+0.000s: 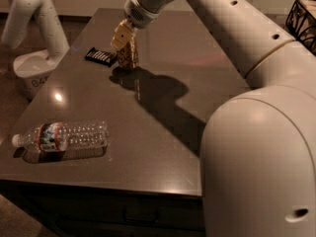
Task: Move orange can near rxbar chocolate
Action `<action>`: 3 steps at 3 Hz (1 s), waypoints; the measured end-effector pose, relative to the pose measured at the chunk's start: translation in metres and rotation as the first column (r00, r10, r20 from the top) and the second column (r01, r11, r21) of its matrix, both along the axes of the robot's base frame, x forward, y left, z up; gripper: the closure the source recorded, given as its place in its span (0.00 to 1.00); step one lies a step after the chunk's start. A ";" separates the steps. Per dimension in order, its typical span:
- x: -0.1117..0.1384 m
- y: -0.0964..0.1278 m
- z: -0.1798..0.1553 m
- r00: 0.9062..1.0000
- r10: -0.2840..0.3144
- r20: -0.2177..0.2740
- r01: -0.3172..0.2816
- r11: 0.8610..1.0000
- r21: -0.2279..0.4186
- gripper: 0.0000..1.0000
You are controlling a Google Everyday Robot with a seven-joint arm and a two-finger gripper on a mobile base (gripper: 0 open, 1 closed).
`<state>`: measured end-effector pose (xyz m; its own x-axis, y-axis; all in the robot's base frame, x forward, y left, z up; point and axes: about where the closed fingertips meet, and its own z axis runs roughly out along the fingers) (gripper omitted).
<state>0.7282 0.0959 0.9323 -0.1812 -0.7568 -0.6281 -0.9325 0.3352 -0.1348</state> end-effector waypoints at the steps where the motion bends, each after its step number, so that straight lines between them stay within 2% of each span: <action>1: 0.005 0.012 -0.009 1.000 0.025 -0.005 -0.025 1.000 0.010 0.40; 2: 0.004 0.014 -0.011 1.000 0.027 -0.009 -0.027 1.000 0.009 0.17; 3: 0.004 0.016 -0.015 0.999 0.031 -0.014 -0.030 1.000 0.007 0.00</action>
Offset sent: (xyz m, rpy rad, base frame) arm 0.0039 0.0103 -0.0075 0.0087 0.0044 0.0211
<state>0.7326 0.1121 0.9176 -0.1668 -0.7576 -0.6310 -0.9440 0.3075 -0.1196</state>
